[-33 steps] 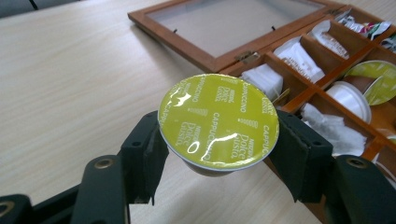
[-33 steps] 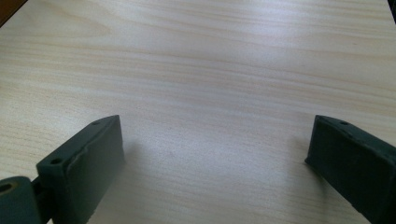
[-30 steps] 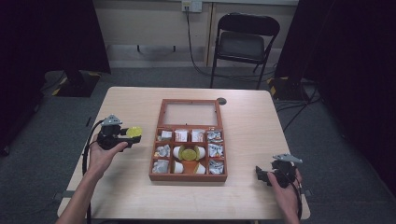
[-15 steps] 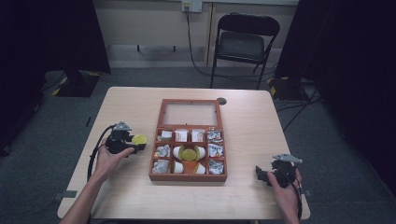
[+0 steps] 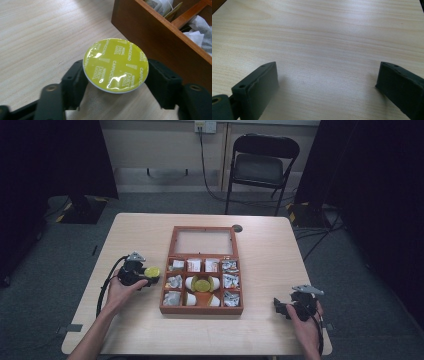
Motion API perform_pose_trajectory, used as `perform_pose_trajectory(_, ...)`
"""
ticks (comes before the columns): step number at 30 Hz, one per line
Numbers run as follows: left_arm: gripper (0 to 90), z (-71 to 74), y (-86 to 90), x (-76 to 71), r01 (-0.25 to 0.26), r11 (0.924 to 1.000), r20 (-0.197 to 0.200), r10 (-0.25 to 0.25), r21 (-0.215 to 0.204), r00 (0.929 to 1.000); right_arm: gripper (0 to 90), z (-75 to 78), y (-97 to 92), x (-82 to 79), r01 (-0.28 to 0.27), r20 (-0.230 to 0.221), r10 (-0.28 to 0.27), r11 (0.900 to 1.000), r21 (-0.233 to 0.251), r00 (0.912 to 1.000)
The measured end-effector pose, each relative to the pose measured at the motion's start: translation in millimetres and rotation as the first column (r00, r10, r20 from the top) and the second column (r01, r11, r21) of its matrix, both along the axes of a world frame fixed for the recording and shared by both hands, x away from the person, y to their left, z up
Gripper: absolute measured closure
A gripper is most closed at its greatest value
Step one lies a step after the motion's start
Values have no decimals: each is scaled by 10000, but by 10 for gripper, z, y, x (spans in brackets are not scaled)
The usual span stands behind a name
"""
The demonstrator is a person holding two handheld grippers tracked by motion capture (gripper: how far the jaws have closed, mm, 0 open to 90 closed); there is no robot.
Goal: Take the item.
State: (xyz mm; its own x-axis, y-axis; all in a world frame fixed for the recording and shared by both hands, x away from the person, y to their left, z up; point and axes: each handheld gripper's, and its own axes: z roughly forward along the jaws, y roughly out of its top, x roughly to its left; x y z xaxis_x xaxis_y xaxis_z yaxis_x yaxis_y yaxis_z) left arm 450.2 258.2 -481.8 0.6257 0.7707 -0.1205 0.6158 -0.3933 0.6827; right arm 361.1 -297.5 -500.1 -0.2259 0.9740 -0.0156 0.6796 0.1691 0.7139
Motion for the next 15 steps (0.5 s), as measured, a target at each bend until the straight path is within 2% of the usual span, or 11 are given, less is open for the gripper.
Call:
perform_pose_trajectory(2, 290, 6, 5, 4, -154, 9999, 91, 154, -17, 9998, 30, 0, 0, 0, -2, 2, 2, 10000, -1, 10000)
perform_pose_trajectory(3, 274, 13, 14, 5, -182, 9997, 122, 184, -190, 9998, 30, 0, 0, 0, -1, 0, 1, 10000, 0, 10000)
perform_pose_trajectory(5, 242, 27, 21, 1, -297, 9992, 209, 303, -277, 9993, 30, 0, 0, 0, -1, 0, 1, 10000, -1, 10000)
perform_pose_trajectory(12, 213, 82, 98, -20, -278, 9991, 380, 291, -333, 9989, 30, 0, 0, 0, 0, 1, 0, 10000, -1, 10000)
perform_pose_trajectory(15, 209, 127, 131, -38, -408, 9976, 560, 440, -564, 9975, 30, 0, 0, 0, -1, 2, 1, 10000, 1, 10000)
